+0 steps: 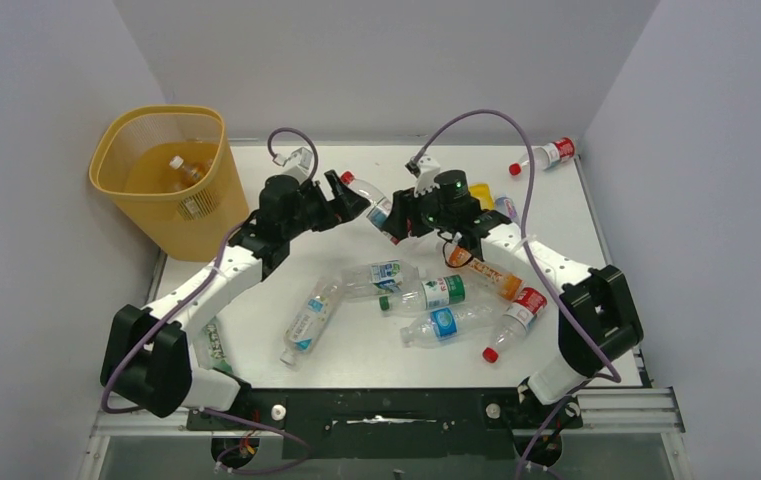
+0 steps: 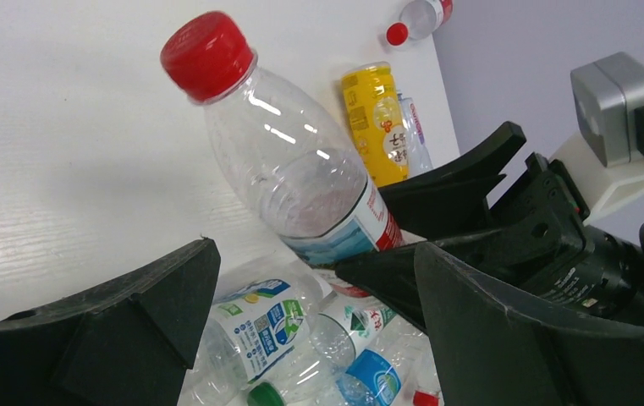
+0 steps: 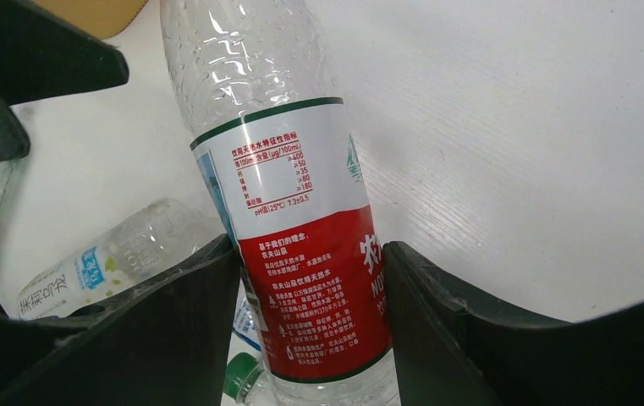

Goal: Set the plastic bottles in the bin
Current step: Pick up the plastic bottle at the center of the board.

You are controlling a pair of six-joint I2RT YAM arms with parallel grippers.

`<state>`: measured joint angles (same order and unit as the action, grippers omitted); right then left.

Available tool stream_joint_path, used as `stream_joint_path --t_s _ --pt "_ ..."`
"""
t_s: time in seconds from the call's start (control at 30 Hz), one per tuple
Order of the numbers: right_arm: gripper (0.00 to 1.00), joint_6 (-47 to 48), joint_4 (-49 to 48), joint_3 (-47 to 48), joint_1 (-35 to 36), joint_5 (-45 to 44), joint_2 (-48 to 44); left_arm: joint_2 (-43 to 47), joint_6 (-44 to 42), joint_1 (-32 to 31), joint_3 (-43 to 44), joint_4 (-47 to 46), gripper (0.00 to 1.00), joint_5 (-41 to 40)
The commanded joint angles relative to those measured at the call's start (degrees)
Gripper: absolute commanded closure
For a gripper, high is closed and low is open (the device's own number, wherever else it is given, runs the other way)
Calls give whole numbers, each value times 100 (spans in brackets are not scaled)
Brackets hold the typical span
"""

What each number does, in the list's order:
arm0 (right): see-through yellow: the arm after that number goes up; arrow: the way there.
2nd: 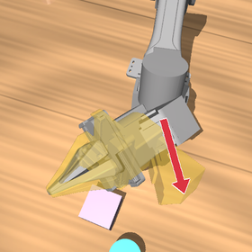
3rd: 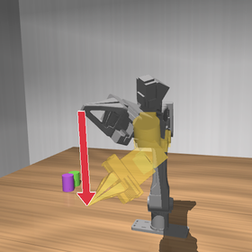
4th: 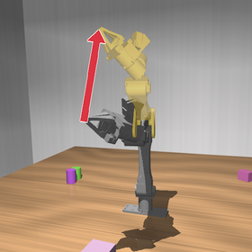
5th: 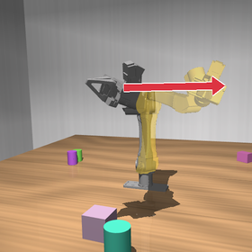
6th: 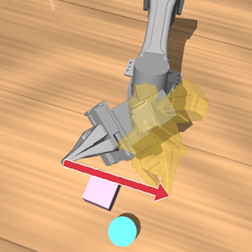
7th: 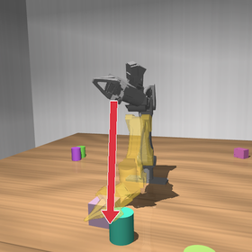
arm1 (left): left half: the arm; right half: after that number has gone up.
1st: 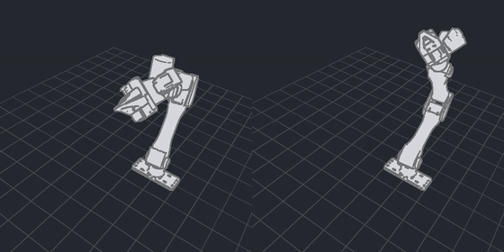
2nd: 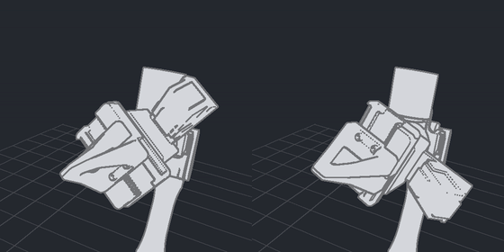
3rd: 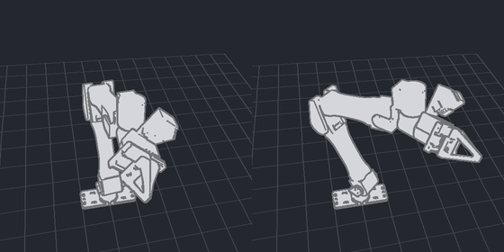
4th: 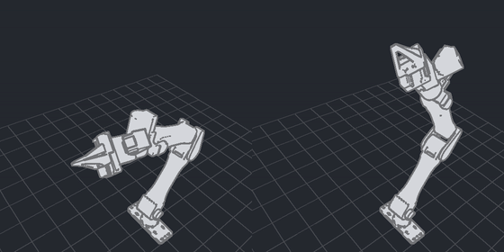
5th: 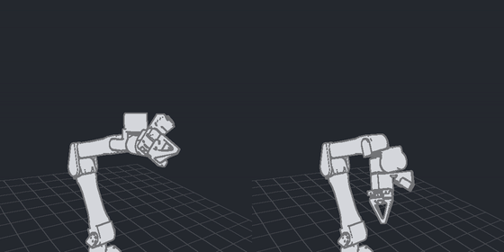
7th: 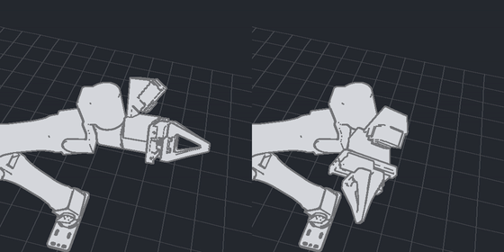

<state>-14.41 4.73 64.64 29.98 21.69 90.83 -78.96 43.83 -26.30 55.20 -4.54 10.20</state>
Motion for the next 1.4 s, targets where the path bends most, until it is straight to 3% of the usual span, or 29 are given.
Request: stream_joint_path --t_s 0.0,0.57,0.83,1.23,1.37 --pt "52 -54 -373 237 189 63 -266 -94 209 64 227 -696 13 189" --pt "51 -152 -293 359 744 -280 -678 64 888 141 52 -1336 14 360" --pt "51 -132 -192 401 909 -431 -779 108 800 275 8 -1221 14 265" --pt "49 -114 -101 299 924 -626 -981 205 587 484 109 -989 50 284" --pt "32 -123 -71 278 929 -649 -1020 181 443 533 215 -807 51 228"
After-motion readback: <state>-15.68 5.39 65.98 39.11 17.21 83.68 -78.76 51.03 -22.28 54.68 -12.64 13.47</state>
